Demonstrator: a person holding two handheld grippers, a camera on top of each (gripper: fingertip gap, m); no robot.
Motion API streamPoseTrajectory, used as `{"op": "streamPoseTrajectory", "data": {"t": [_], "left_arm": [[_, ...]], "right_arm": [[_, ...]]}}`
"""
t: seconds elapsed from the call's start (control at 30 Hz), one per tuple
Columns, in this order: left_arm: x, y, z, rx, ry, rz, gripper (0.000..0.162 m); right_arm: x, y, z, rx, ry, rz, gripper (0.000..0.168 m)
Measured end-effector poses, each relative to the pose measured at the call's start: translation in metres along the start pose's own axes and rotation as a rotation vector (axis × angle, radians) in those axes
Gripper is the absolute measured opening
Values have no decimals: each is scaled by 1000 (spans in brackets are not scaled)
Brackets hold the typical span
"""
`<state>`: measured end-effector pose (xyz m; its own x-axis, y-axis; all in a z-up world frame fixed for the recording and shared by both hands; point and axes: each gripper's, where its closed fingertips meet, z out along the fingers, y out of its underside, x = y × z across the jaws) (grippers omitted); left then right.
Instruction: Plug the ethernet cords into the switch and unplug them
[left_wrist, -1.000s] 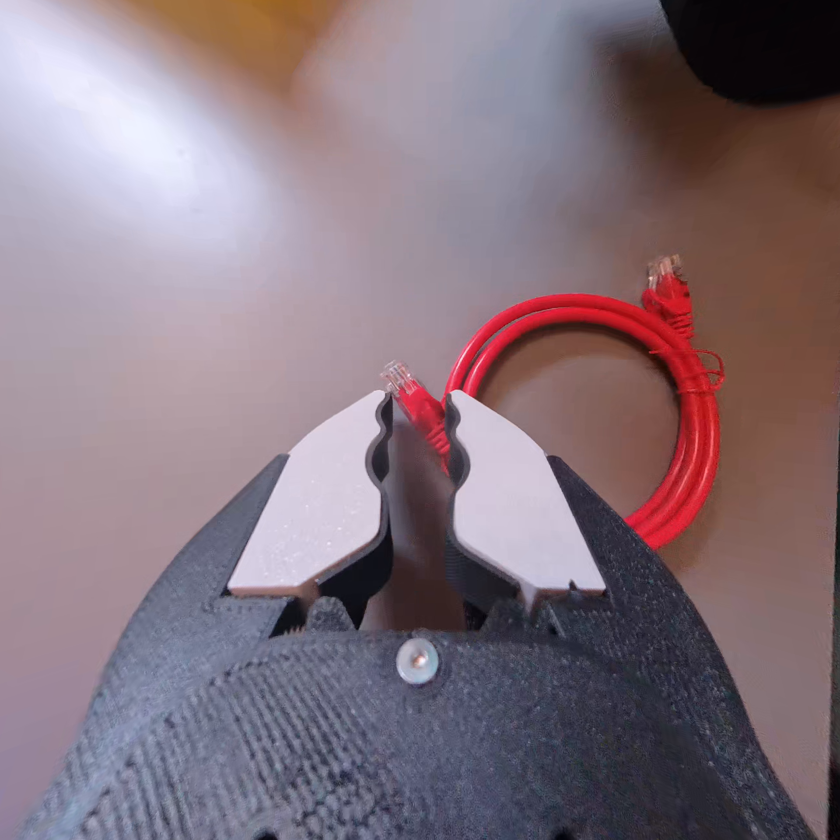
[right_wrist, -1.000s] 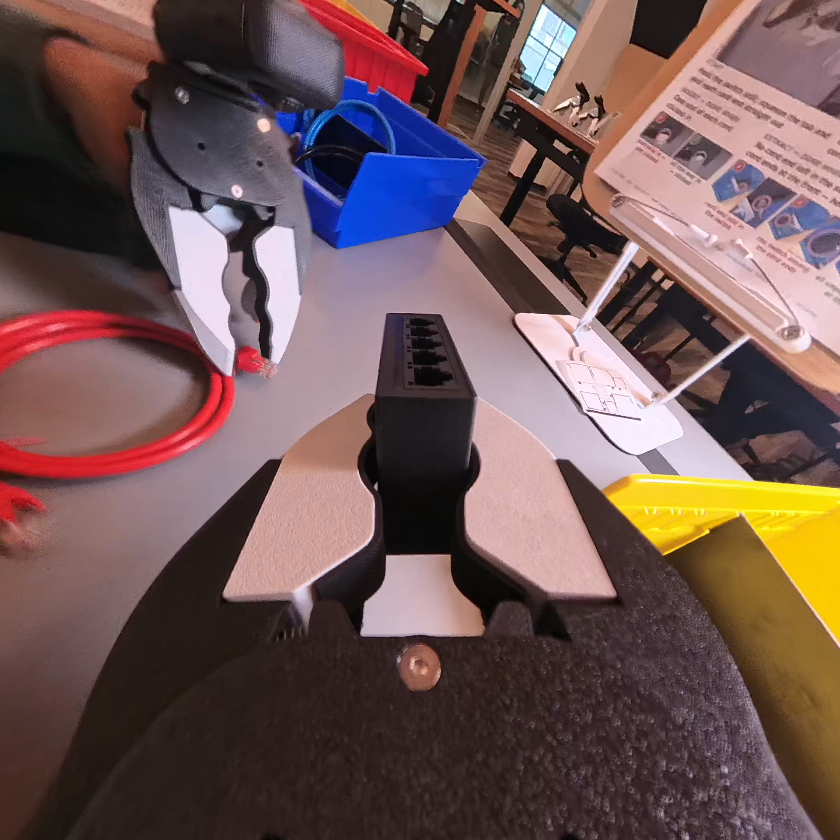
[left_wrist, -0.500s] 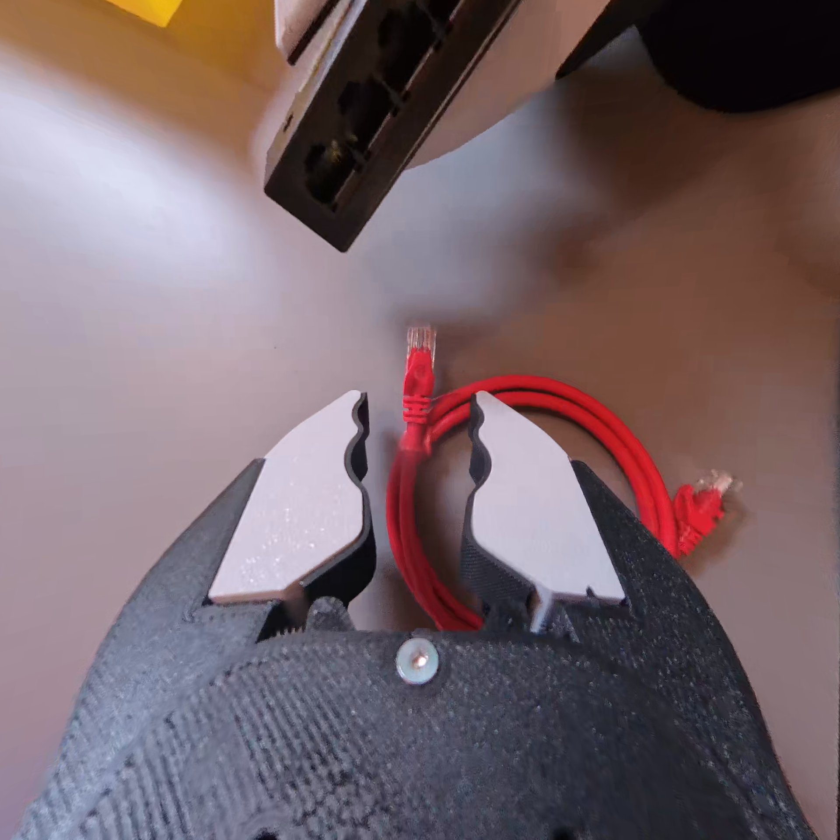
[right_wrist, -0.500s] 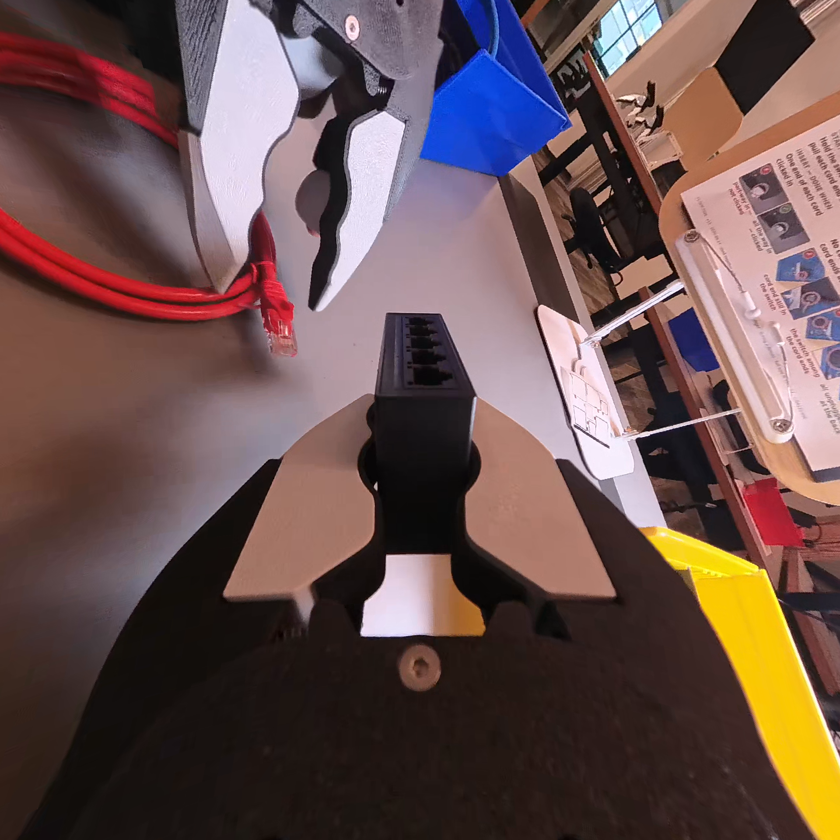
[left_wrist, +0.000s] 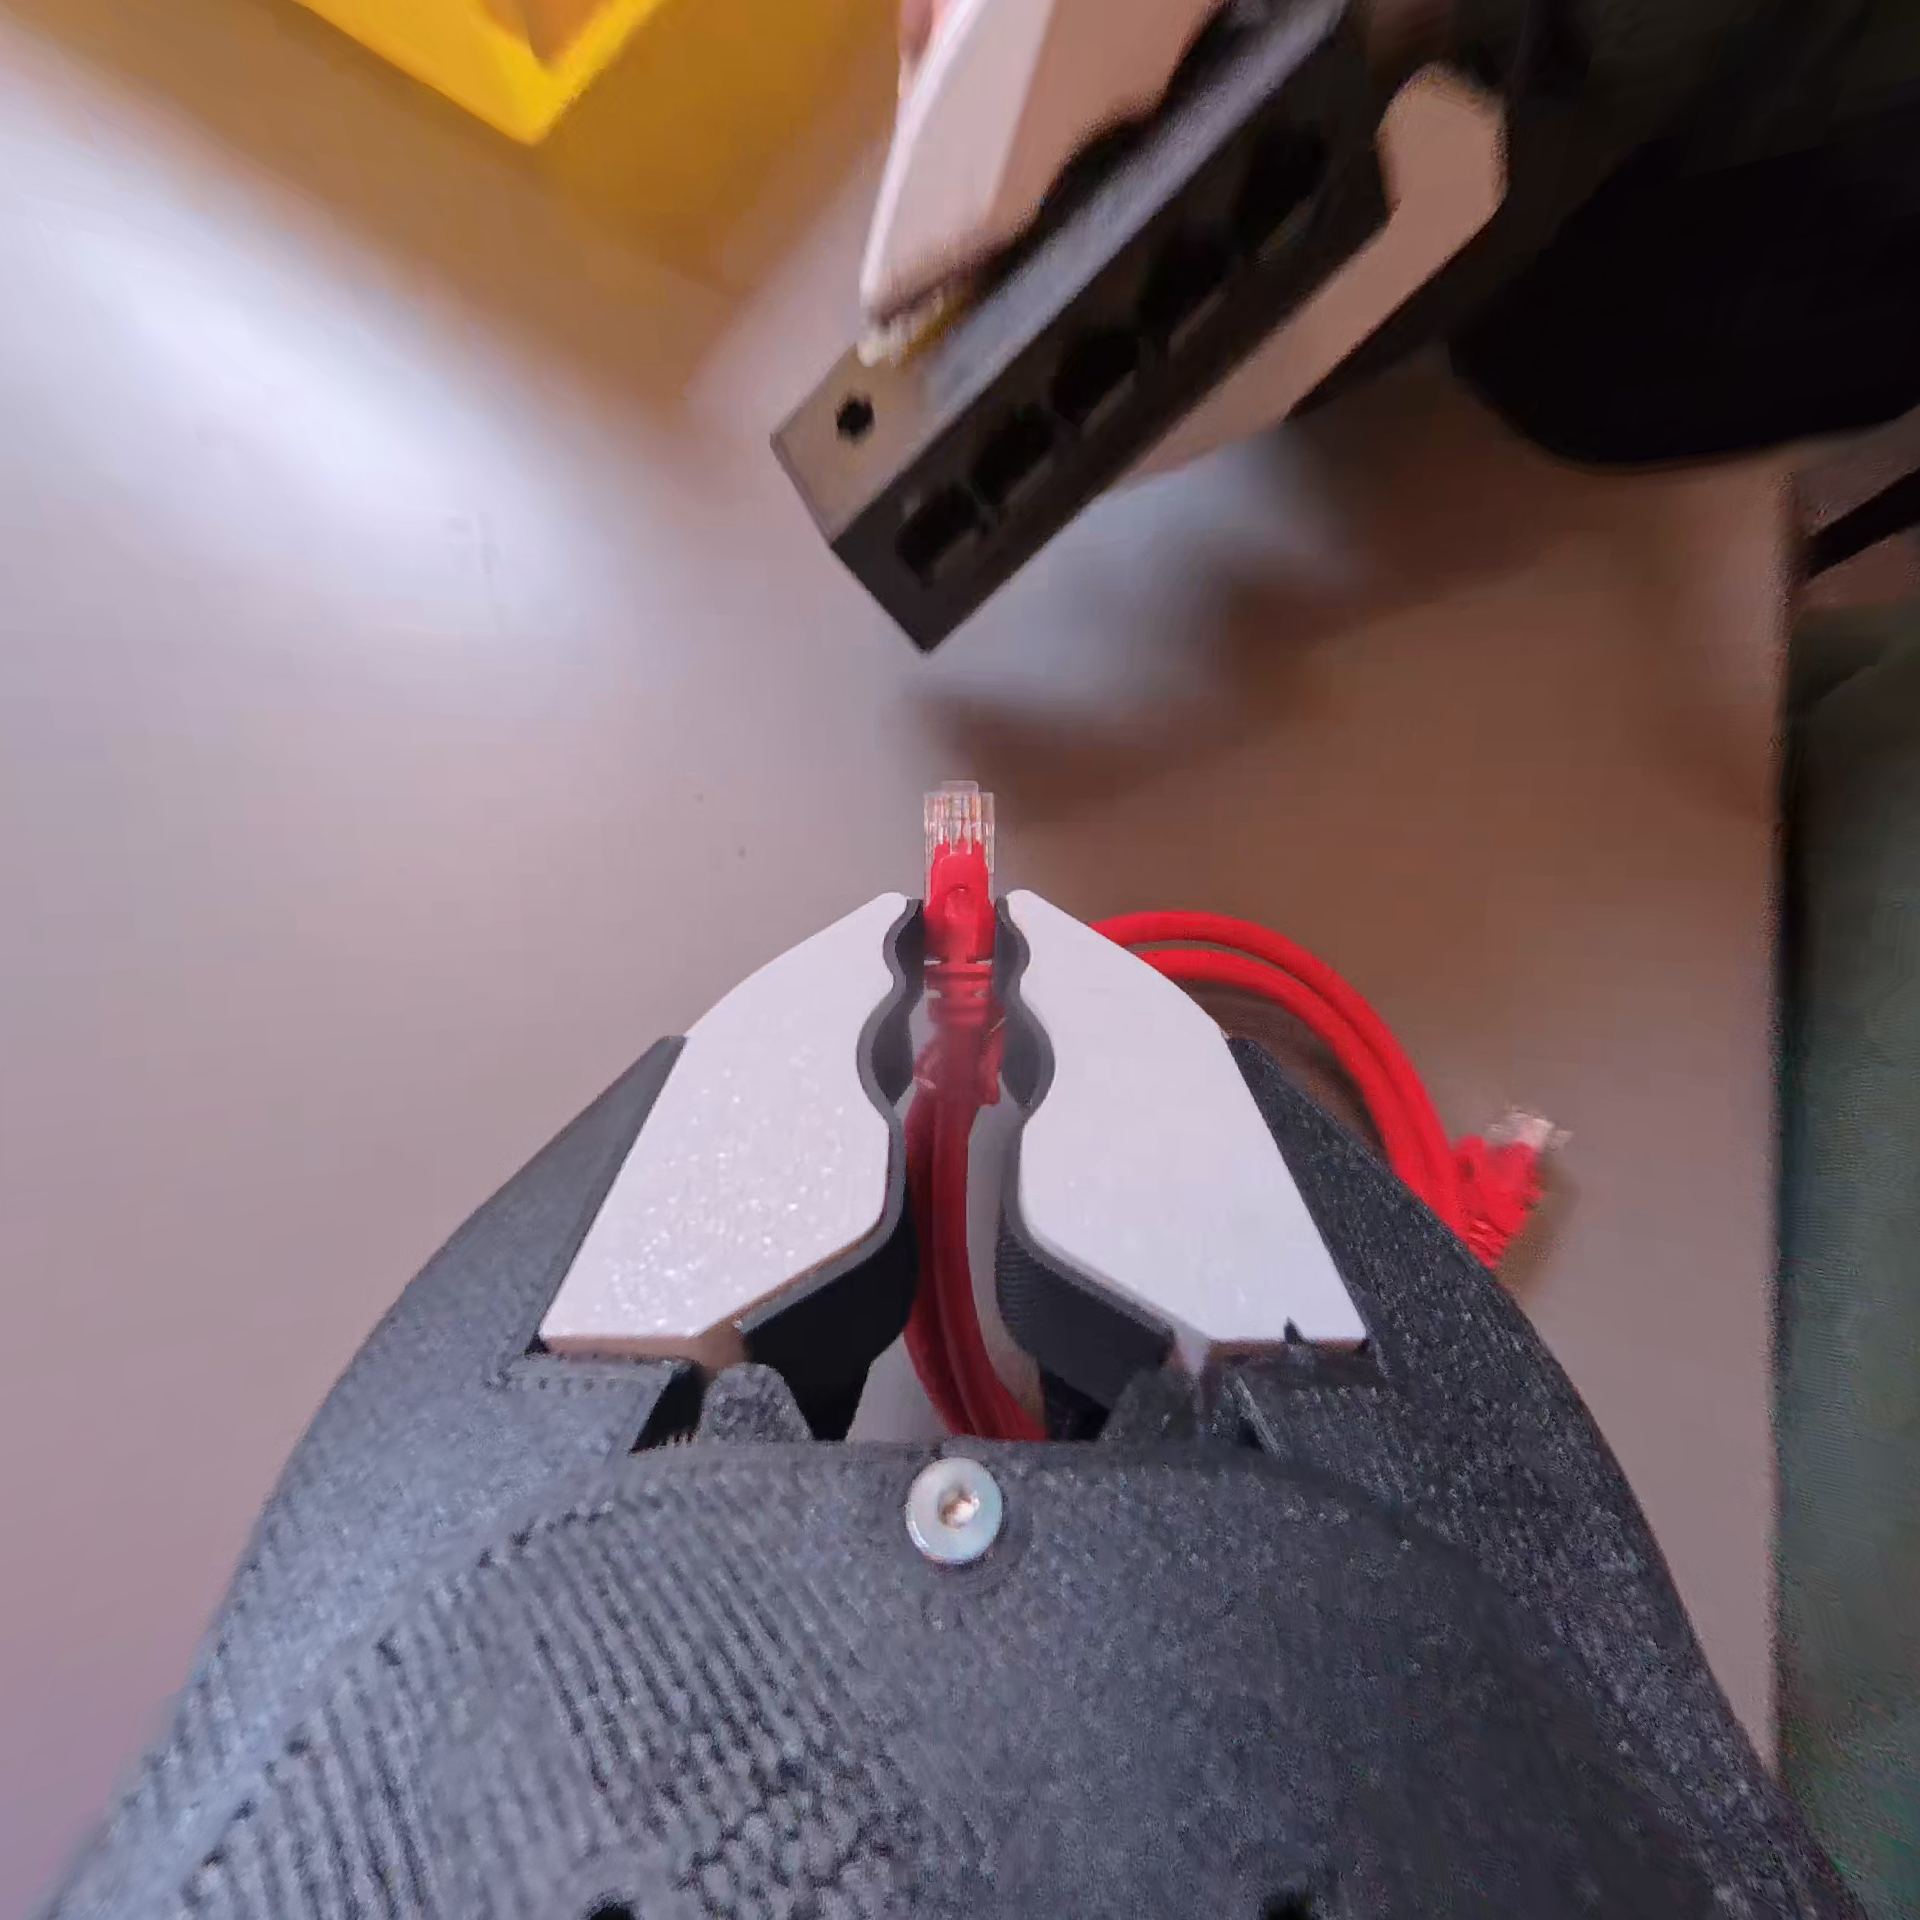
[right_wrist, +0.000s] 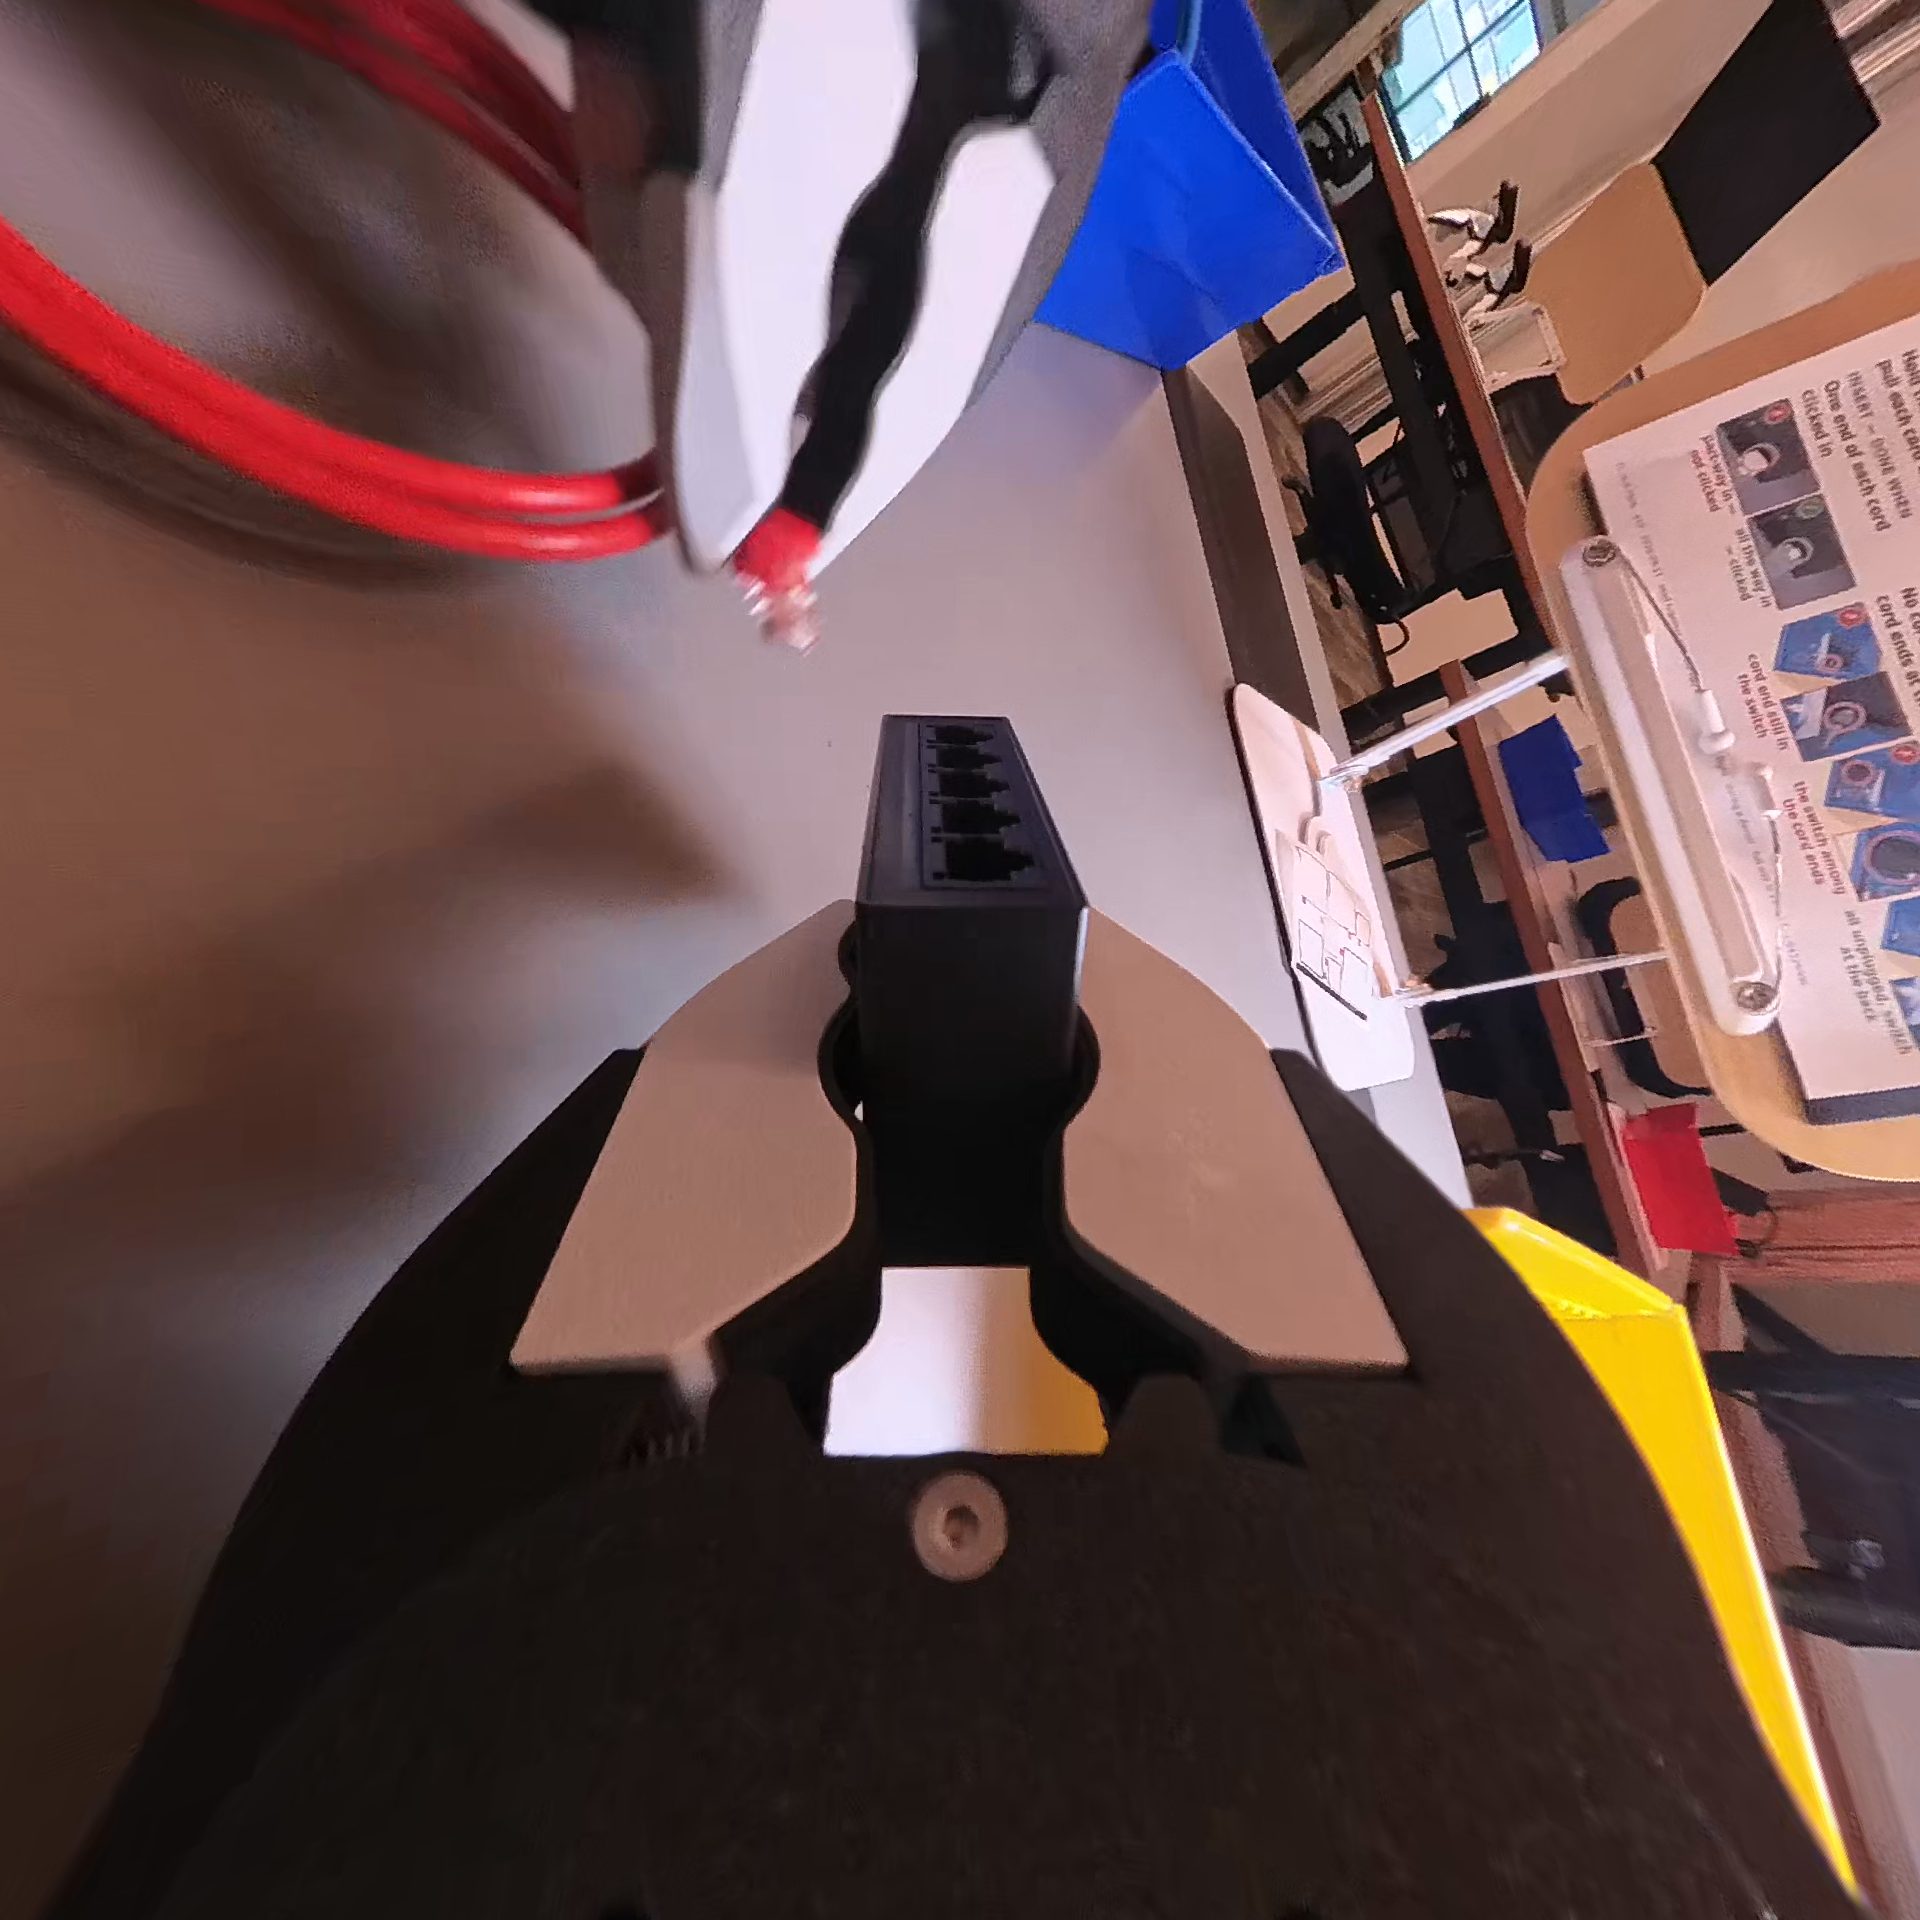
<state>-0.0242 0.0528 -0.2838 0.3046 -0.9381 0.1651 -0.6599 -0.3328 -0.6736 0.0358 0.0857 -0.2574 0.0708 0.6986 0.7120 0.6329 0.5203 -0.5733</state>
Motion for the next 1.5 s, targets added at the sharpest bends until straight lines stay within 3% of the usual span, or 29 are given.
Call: {"op": "streamPoseTrajectory", "data": {"t": [0.03, 0.2, 0.47, 0.9, 1.03, 1.2, 1.27, 1.33, 1.43, 1.5], "left_arm": [[2, -7, -7, 29, 27, -25, 12], [3, -21, -11, 49, 84, -127, 12], [-4, -11, 4, -5, 106, -211, 12], [10, -4, 15, 19, 230, -214, 16], [12, -8, 11, 45, 152, -30, 34], [5, -19, 11, 69, -199, 422, 57], [8, -21, 18, 54, -258, 540, 52], [7, -21, 21, 35, -307, 624, 29], [14, -30, 12, 123, -274, 636, 28], [18, -36, 3, 195, -243, 609, 27]], "right_arm": [[0, 0, 1, -8, 8, -16, 29], [-2, -2, 9, -87, 59, -153, 30], [-17, -19, 15, -90, 97, -387, 29], [-39, -29, 11, -11, -1, -443, 29], [-39, -27, 12, -17, -8, -400, 29], [-35, -33, 6, 46, -67, -206, 29], [-35, -40, 4, 90, -103, -114, 29], [-34, -49, 0, 140, -135, -24, 29], [-27, -56, -8, 212, -154, 104, 29], [-14, -58, -13, 248, -133, 195, 42]]}}
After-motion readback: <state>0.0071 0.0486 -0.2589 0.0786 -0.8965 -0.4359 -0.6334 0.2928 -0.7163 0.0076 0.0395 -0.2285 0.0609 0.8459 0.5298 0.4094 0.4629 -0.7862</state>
